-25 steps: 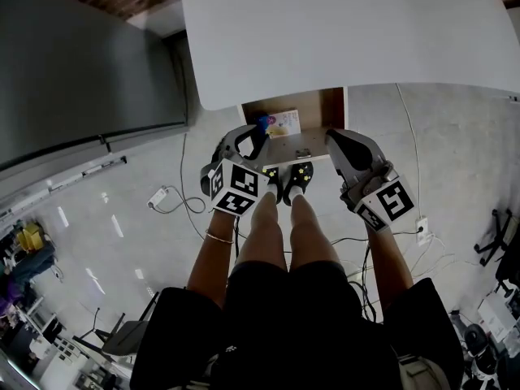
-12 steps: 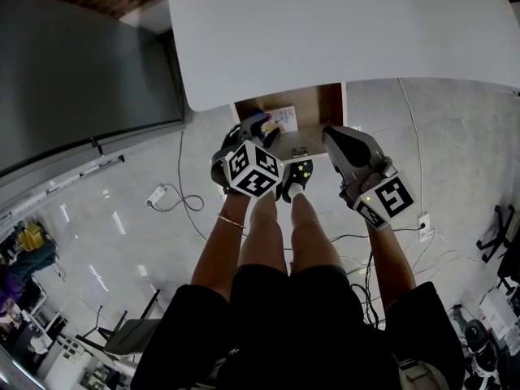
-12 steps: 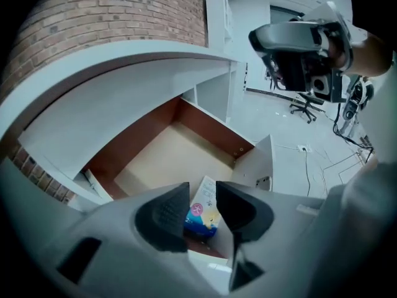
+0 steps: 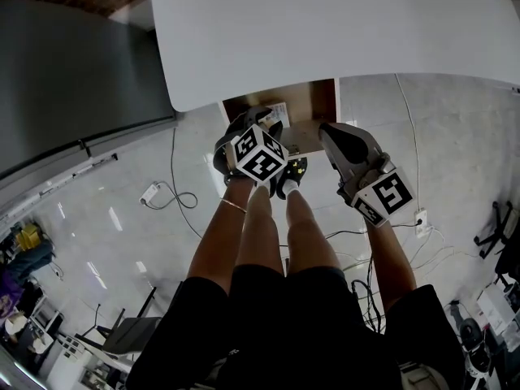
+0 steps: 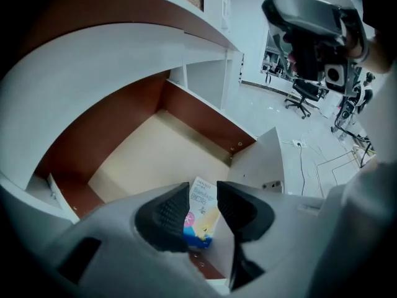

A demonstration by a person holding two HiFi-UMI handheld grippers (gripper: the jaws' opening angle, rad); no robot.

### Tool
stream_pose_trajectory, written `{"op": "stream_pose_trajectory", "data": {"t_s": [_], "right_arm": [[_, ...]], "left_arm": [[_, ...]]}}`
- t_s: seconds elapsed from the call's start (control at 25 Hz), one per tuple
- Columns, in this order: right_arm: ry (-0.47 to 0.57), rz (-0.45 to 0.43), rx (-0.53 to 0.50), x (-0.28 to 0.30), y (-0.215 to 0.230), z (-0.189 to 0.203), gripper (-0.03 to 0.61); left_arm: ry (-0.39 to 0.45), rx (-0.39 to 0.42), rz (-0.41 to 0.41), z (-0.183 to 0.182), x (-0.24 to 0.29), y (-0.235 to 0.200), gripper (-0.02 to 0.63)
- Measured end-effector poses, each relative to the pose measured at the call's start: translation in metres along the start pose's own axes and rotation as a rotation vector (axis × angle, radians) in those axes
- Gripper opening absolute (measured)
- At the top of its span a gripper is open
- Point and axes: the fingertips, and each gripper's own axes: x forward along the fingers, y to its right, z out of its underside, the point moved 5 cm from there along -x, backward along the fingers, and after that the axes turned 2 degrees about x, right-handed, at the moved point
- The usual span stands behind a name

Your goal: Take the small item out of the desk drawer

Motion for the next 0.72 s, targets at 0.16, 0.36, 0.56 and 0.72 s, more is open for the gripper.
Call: {"op": "stream_pose_trajectory", "data": {"t_s": [0.16, 0.36, 0.56, 0.72], "right_arm": [[-0.004, 0.009, 0.018, 0.000, 0.006, 0.006, 0.012], [-0.012, 0.010, 0.025, -0.002, 0.012, 0.009, 0.012], [-0.007, 0.002, 0.039, -0.003, 0.016, 0.011, 0.012], [-0.014, -0.001, 0.039, -0.003, 0.019, 0.014, 0.012]], "left_arm": [[-0.004, -0.003, 0.019, -0.001, 0.014, -0.001, 0.140], [-0.011, -0.002, 0.015, -0.007, 0.028, -0.003, 0.141], [-0.062, 0.003, 0.033, -0.002, 0.046, -0.005, 0.147], [-0.093, 0.012, 0.049, 0.003, 0.056, -0.006, 0.153]]}}
